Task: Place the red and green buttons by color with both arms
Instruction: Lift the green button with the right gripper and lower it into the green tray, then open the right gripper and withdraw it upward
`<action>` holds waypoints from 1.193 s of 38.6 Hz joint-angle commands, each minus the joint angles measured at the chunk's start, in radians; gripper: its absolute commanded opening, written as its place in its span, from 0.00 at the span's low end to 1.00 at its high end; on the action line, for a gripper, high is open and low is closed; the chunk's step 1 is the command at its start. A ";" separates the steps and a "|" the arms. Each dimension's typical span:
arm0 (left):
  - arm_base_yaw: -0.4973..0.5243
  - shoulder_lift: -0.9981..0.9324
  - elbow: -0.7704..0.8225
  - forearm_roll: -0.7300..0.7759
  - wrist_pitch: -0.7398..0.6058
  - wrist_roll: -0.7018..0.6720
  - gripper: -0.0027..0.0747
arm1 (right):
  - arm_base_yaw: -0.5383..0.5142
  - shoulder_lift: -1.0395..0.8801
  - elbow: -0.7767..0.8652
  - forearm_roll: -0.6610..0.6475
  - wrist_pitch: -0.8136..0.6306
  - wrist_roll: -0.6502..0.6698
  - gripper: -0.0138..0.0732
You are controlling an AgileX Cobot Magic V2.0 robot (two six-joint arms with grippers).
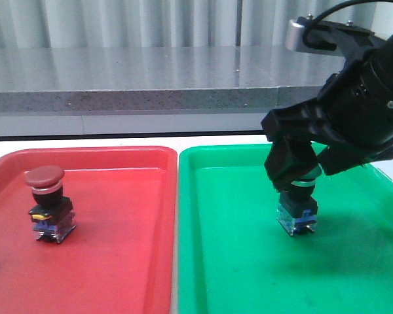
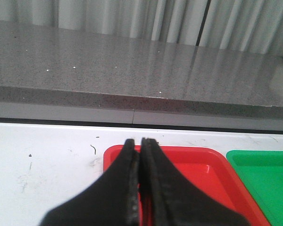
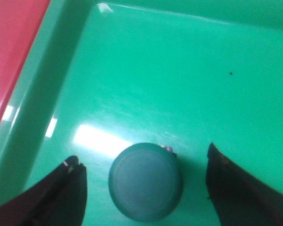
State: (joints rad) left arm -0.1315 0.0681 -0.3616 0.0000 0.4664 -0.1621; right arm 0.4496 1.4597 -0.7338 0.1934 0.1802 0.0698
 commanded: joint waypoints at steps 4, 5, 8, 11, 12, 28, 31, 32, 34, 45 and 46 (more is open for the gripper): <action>0.004 0.012 -0.024 -0.007 -0.081 -0.004 0.01 | -0.002 -0.155 -0.071 -0.010 -0.043 -0.001 0.82; 0.004 0.012 -0.024 -0.007 -0.081 -0.004 0.01 | -0.006 -0.177 -0.082 -0.010 -0.041 -0.001 0.82; 0.004 0.012 -0.024 -0.007 -0.081 -0.004 0.01 | -0.030 -0.225 -0.112 -0.010 -0.022 -0.001 0.76; 0.004 0.012 -0.024 -0.007 -0.081 -0.004 0.01 | -0.082 -0.274 -0.139 -0.018 0.017 -0.002 0.60; 0.004 0.012 -0.024 -0.007 -0.081 -0.004 0.01 | -0.097 -0.286 -0.146 -0.027 0.027 -0.002 0.55; 0.004 0.012 -0.024 -0.007 -0.081 -0.004 0.01 | -0.328 -0.569 -0.031 -0.119 0.143 -0.004 0.08; 0.004 0.012 -0.024 -0.007 -0.081 -0.004 0.01 | -0.326 -0.637 0.051 -0.122 0.105 -0.018 0.08; 0.004 0.012 -0.024 -0.007 -0.081 -0.004 0.01 | -0.326 -0.667 0.083 -0.123 0.090 -0.022 0.08; 0.004 0.012 -0.024 -0.007 -0.081 -0.004 0.01 | -0.326 -0.722 0.138 -0.125 0.056 -0.025 0.08; 0.004 0.012 -0.024 -0.007 -0.081 -0.004 0.01 | -0.326 -1.030 0.345 -0.164 -0.001 -0.029 0.08; 0.004 0.012 -0.024 -0.007 -0.081 -0.004 0.01 | -0.326 -1.053 0.352 -0.164 0.002 -0.029 0.08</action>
State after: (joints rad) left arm -0.1315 0.0681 -0.3616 0.0000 0.4664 -0.1621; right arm 0.1301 0.4655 -0.3765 0.0430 0.2718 0.0550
